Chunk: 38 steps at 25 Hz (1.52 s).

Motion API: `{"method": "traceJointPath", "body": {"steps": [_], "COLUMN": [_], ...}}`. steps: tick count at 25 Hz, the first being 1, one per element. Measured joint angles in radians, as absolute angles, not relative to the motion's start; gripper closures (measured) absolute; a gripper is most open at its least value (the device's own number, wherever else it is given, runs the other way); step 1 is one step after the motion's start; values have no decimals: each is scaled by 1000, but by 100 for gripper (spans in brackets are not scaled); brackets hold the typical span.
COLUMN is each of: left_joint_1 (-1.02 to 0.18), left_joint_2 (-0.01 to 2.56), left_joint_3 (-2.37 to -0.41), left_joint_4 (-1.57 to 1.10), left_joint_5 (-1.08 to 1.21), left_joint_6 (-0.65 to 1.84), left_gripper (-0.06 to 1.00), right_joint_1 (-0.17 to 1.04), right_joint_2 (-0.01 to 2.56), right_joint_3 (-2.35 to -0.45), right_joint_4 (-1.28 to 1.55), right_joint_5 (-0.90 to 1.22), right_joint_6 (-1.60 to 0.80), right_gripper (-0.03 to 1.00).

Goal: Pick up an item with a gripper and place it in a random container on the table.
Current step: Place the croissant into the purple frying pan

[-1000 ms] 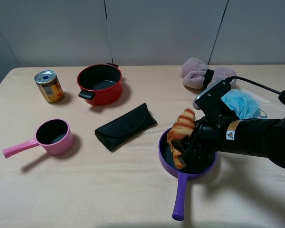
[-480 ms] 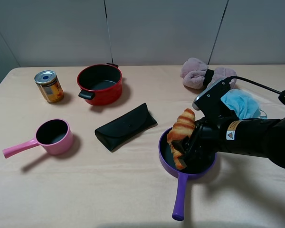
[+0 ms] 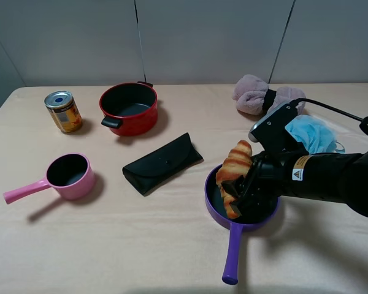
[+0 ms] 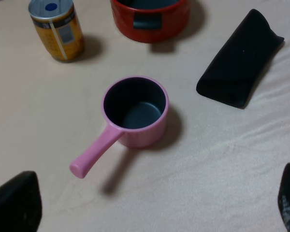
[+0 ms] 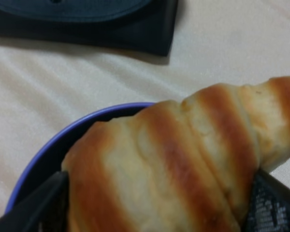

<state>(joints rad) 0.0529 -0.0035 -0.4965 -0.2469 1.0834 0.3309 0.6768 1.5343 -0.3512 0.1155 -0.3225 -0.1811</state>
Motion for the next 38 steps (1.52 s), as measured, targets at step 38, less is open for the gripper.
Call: {"method": "traceJointPath", "body": {"steps": [38], "left_joint_1": [53], "left_joint_2": [-3], "left_joint_3": [-496], "left_joint_4": [-247], "left_joint_5": [1083], "left_joint_6": [331], "left_gripper": [-5], "right_joint_1": [677], "right_joint_2": [1529], "right_joint_3": [-349], "right_joint_4": [119], "right_joint_5": [-316], "right_joint_6": [-164], "right_gripper": [27]}}
